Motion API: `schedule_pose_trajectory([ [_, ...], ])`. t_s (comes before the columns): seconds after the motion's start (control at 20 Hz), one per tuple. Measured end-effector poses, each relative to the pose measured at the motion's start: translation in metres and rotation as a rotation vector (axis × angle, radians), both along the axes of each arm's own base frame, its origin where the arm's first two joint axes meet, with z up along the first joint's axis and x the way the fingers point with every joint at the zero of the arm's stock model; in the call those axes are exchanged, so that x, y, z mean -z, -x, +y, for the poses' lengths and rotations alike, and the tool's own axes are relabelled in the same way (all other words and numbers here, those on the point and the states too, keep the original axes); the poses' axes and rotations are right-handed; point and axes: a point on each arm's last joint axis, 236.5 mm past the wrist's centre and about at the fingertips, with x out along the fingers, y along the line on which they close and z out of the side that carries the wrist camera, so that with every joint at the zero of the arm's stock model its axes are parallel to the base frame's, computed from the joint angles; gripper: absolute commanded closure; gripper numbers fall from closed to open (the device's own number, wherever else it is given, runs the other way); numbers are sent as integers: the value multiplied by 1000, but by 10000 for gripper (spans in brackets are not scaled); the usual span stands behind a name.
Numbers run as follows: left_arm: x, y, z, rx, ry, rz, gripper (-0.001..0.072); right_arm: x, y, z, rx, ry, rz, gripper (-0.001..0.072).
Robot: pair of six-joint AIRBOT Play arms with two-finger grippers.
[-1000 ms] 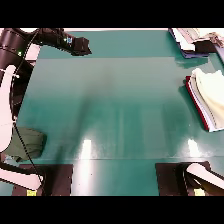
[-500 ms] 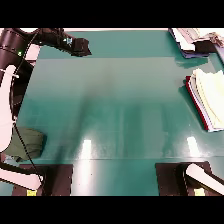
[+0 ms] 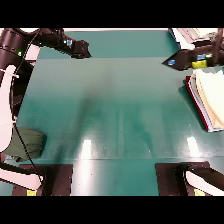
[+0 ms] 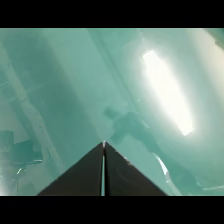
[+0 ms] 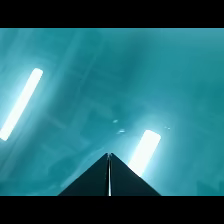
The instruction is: Fold the shirts.
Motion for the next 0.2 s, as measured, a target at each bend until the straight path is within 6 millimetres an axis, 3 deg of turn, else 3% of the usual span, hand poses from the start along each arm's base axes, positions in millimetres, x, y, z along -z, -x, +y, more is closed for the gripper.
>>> schedule_pose_trajectory([
  [0.2,0,0,0,1,0,1,681,-3,17,40,-109,-2,-27,697],
])
